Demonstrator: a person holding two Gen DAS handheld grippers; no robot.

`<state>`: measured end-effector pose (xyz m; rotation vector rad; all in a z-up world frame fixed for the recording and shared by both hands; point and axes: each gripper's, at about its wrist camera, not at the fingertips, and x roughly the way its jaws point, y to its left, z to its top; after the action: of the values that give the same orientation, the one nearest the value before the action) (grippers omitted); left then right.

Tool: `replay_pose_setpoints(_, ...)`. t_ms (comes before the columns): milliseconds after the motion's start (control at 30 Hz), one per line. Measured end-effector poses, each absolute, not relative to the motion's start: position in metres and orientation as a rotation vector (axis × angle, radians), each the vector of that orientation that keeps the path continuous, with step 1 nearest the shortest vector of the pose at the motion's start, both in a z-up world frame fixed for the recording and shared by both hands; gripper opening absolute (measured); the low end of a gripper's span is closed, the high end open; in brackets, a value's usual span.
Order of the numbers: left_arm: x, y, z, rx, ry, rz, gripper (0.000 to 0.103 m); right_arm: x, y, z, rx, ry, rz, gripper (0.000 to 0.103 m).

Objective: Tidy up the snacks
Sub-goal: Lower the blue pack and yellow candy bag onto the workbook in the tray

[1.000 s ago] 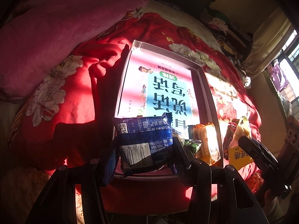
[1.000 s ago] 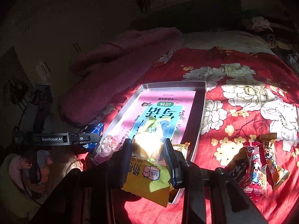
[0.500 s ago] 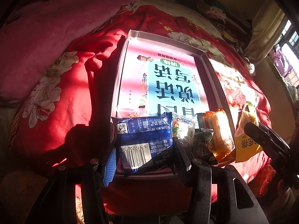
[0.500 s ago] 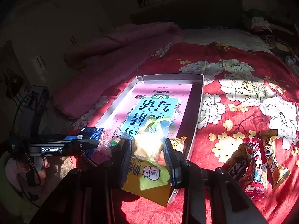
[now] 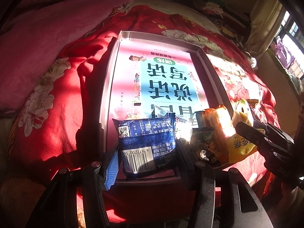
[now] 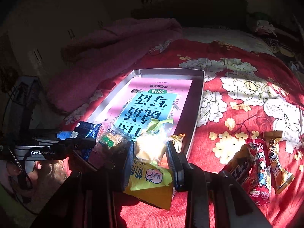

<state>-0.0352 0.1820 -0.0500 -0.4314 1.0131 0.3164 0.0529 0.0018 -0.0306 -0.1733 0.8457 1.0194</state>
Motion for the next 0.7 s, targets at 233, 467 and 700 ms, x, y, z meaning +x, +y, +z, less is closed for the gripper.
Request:
replay_pose_setpoints(233, -0.032, 0.182, -0.052, -0.420, 1.001, 0.306, 0.055, 0.048, 0.006, -0.034, -0.223, 0.829, 1.013, 0.034)
replay_pose_setpoints(467, -0.030, 0.179, -0.052, -0.402, 0.987, 0.289, 0.055, 0.045, 0.015, -0.041, -0.272, 0.824, 1.004, 0.034)
replay_pose_setpoints(700, -0.026, 0.177, -0.053, -0.389, 0.981, 0.273, 0.055, 0.043, 0.022, -0.048, -0.309, 0.819, 0.997, 0.035)
